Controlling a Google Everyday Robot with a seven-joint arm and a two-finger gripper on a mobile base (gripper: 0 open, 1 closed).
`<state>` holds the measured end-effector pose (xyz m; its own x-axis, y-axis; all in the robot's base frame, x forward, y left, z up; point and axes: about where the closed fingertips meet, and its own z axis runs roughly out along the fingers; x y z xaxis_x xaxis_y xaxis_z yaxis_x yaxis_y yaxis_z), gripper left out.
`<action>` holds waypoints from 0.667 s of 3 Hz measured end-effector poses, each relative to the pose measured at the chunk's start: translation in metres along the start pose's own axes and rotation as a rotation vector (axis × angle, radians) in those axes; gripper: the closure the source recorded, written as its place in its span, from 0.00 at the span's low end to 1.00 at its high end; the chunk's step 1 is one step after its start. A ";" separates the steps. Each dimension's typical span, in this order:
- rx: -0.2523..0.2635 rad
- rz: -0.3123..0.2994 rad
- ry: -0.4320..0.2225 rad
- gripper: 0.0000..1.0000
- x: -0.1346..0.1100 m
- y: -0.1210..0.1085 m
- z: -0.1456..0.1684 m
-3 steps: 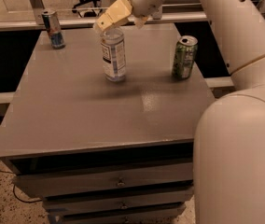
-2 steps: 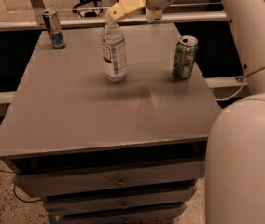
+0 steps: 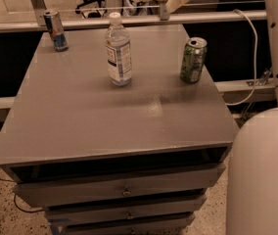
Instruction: Place blue plastic bottle upright
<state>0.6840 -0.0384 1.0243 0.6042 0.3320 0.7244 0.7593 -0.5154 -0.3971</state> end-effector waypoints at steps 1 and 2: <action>-0.001 0.000 -0.002 0.00 0.000 0.000 0.002; 0.014 -0.019 0.082 0.00 0.010 0.004 0.000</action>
Offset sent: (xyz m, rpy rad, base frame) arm 0.0067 -0.0058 0.0175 0.2812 -0.2267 -0.0558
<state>0.6932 -0.0374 1.0303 0.5684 0.2750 0.7754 0.7741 -0.4982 -0.3907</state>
